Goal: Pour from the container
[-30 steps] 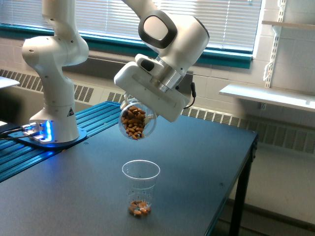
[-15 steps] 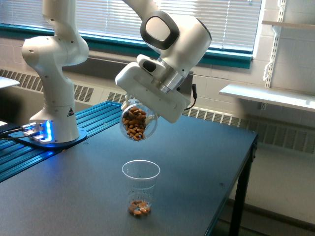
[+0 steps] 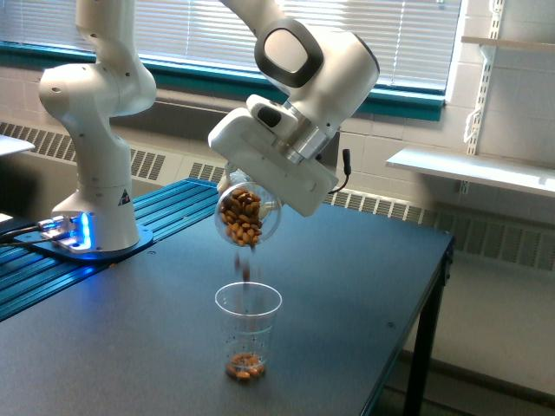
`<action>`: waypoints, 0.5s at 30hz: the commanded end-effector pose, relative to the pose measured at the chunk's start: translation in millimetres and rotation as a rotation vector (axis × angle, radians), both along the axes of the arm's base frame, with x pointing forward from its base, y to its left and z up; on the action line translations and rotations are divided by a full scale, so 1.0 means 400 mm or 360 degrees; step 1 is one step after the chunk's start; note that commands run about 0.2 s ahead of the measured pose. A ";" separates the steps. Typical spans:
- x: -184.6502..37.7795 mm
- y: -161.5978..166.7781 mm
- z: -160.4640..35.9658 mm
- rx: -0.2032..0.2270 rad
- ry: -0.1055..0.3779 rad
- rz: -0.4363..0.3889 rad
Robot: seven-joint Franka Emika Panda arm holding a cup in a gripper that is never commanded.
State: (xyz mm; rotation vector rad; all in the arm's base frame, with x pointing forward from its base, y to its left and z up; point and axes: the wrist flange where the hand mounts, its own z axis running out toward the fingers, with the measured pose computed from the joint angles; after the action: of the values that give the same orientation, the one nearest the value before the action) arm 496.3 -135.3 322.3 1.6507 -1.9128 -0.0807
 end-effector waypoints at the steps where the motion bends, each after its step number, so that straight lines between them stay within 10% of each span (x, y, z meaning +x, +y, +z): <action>1: 0.009 0.013 0.003 0.0004 0.0015 0.0012; 15: 0.010 0.014 0.006 0.0028 0.0039 0.0021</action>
State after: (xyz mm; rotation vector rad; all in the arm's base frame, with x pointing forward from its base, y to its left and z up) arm 497.8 -133.2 321.4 1.6488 -1.9006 -0.1006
